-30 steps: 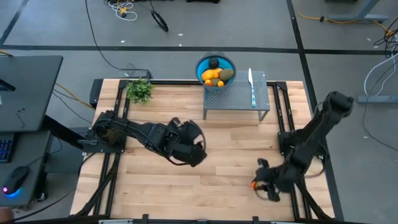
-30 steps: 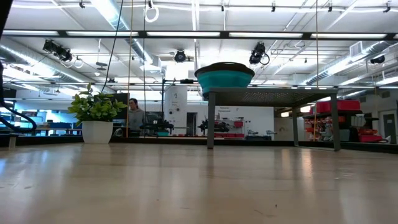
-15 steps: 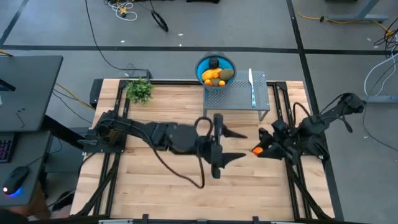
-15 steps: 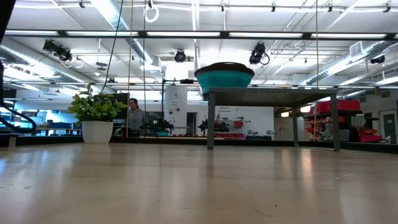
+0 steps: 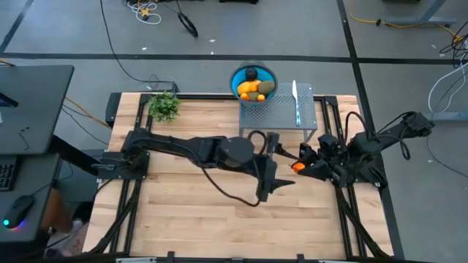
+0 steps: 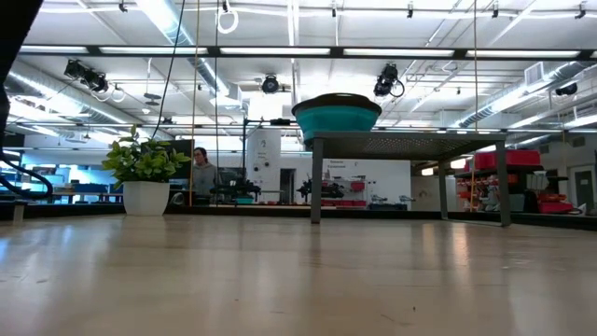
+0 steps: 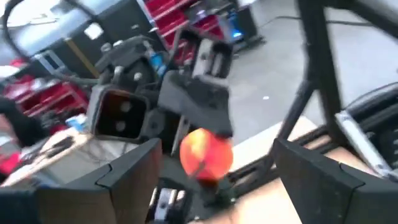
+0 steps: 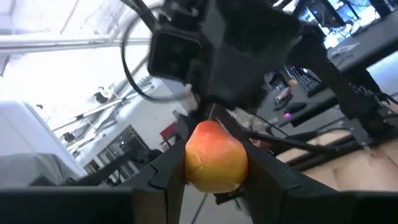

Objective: Pick & Place Fruit
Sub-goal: Put the pear into the strainer bowl

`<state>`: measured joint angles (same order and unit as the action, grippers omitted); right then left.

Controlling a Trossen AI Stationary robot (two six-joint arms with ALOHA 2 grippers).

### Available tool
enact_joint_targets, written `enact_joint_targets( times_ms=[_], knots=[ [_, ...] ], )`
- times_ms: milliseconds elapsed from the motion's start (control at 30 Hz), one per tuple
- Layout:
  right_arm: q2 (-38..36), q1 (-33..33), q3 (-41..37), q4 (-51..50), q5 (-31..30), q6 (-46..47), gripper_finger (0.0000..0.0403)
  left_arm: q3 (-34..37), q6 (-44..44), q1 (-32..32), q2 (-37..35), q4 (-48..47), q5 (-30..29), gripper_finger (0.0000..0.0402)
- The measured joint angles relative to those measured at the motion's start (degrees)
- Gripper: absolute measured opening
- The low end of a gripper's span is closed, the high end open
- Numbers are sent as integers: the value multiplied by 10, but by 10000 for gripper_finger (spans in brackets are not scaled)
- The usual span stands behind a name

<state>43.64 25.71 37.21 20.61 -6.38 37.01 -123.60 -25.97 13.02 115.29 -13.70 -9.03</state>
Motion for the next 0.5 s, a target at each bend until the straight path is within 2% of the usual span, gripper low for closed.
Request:
enact_joint_targets(
  times_ms=[133,300,500],
  knots=[
    [2,0,0,5,-1,0,137,-1,21,1,17,16,-46,302],
    [7,0,0,4,-1,0,137,-1,47,1,30,33,-38,274],
    [7,0,0,2,-1,0,137,-1,48,2,29,38,-34,222]
  ],
)
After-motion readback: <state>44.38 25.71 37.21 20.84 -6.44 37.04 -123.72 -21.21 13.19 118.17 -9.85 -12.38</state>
